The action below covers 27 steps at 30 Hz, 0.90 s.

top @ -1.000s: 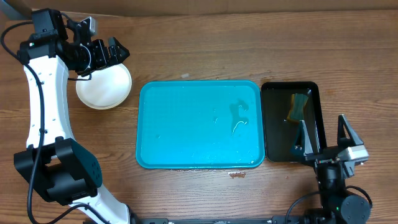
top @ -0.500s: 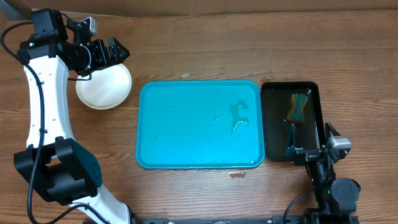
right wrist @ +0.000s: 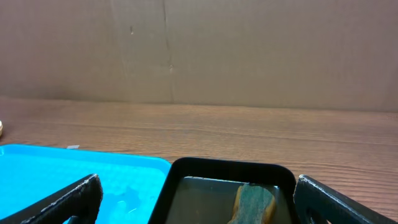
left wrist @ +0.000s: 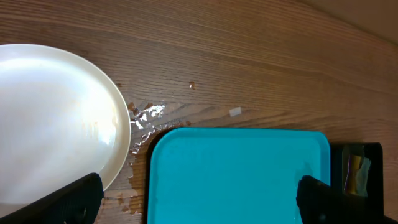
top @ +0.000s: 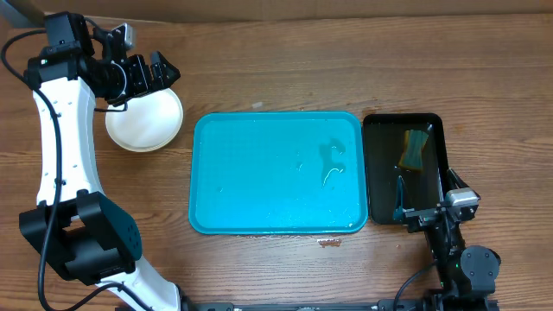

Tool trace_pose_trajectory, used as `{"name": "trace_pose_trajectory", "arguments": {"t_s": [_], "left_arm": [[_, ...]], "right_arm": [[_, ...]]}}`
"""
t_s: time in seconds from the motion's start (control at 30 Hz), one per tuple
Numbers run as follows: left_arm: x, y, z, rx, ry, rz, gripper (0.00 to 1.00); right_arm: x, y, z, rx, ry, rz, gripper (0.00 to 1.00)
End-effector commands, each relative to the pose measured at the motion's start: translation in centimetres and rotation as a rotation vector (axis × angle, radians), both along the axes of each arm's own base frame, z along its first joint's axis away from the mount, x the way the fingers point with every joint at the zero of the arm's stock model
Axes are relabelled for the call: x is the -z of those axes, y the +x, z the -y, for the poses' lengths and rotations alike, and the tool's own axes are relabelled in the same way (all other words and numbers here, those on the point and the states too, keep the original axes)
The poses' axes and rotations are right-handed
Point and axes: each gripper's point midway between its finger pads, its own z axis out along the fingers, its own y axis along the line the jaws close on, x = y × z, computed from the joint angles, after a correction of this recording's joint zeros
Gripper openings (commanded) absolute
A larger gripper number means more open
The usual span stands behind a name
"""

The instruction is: Clean dirty plates on tray and stack at the side

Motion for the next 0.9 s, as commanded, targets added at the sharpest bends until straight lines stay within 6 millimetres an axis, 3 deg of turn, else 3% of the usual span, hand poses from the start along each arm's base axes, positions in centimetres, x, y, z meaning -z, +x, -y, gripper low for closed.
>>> {"name": "trace_pose_trajectory", "arguments": {"t_s": [0.0, 0.87], "left_arm": [[-0.64, 0.15, -0.09, 0.014, 0.006, 0.024, 1.0], [-0.5, 0.16, -0.07, 0.013, 0.02, 0.02, 1.0]], "right_arm": [[0.14, 0.0, 0.0, -0.002, -0.007, 0.007, 1.0], [0.14, 0.0, -0.01, -0.002, -0.007, 0.007, 1.0]]}}
